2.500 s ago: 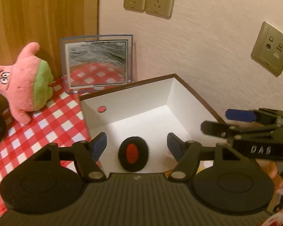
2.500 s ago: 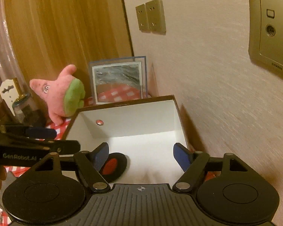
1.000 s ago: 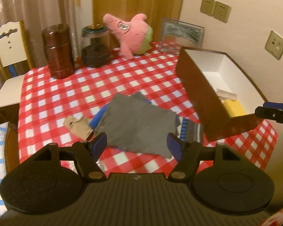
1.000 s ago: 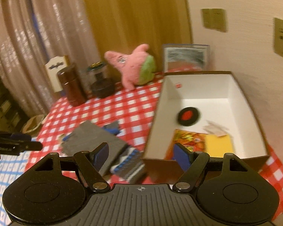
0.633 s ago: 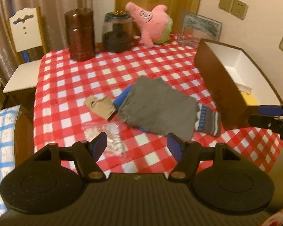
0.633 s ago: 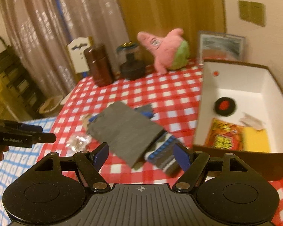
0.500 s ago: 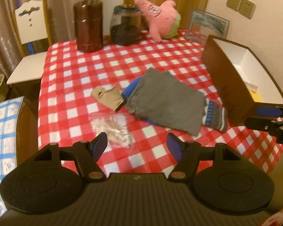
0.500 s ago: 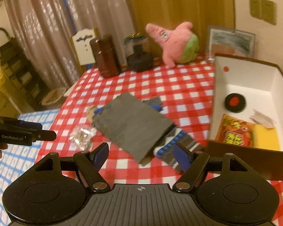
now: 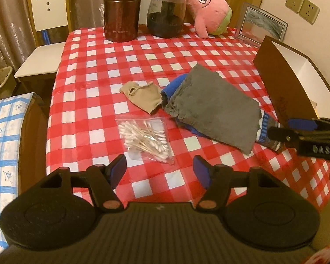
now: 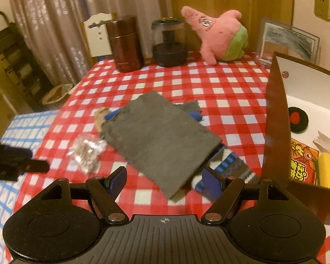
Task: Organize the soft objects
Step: 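Move both tools back toward the grey cloth and cotton-swab bag, then grasp the grey cloth with the right tool while the left tool grasps the cotton-swab bag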
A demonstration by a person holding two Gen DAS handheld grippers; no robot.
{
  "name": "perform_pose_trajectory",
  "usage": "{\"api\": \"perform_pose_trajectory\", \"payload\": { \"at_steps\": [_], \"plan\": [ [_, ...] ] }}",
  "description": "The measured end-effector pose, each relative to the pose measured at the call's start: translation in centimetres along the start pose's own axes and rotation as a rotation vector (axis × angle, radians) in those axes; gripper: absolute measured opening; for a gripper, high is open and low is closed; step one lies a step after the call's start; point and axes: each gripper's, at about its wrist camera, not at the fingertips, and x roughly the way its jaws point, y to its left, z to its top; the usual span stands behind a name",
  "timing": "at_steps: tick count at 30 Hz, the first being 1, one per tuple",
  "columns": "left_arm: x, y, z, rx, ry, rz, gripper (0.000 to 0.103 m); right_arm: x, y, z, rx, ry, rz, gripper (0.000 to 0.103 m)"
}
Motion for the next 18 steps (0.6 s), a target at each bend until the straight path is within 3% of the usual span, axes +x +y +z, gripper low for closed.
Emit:
{"api": "perform_pose_trajectory", "payload": {
  "at_steps": [18],
  "plan": [
    [6.7, 0.5, 2.5, -0.022, 0.061, 0.008, 0.064, 8.7, -4.8, 2.5, 0.190, -0.030, -0.138, 0.075]
  ]
}}
